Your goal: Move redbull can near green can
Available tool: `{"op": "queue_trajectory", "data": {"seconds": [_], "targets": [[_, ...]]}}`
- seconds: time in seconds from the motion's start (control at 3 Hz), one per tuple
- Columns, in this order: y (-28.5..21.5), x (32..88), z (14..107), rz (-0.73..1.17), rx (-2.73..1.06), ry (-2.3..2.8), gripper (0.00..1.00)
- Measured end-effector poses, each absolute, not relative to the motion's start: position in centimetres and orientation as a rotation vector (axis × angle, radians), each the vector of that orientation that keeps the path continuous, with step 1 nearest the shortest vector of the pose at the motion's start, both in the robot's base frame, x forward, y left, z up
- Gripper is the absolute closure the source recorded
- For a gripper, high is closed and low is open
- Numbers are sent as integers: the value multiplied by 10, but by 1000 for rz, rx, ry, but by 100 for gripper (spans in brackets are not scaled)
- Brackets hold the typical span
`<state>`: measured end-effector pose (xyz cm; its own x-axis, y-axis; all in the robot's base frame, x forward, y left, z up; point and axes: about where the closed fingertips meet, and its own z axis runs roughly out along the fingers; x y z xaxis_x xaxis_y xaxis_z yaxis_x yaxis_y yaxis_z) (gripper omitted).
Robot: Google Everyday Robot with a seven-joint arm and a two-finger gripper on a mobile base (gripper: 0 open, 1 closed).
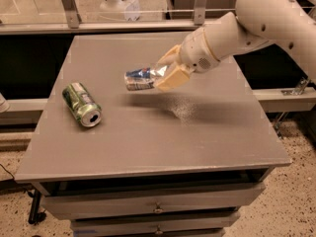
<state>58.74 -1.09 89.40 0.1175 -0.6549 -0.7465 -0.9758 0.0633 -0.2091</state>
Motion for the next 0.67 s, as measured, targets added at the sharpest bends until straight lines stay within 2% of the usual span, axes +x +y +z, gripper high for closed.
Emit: {"op": "queue_trajectory", "data": {"seconds": [0.67], "targets": [[-14, 547, 893, 657, -1758, 1451, 100]]}}
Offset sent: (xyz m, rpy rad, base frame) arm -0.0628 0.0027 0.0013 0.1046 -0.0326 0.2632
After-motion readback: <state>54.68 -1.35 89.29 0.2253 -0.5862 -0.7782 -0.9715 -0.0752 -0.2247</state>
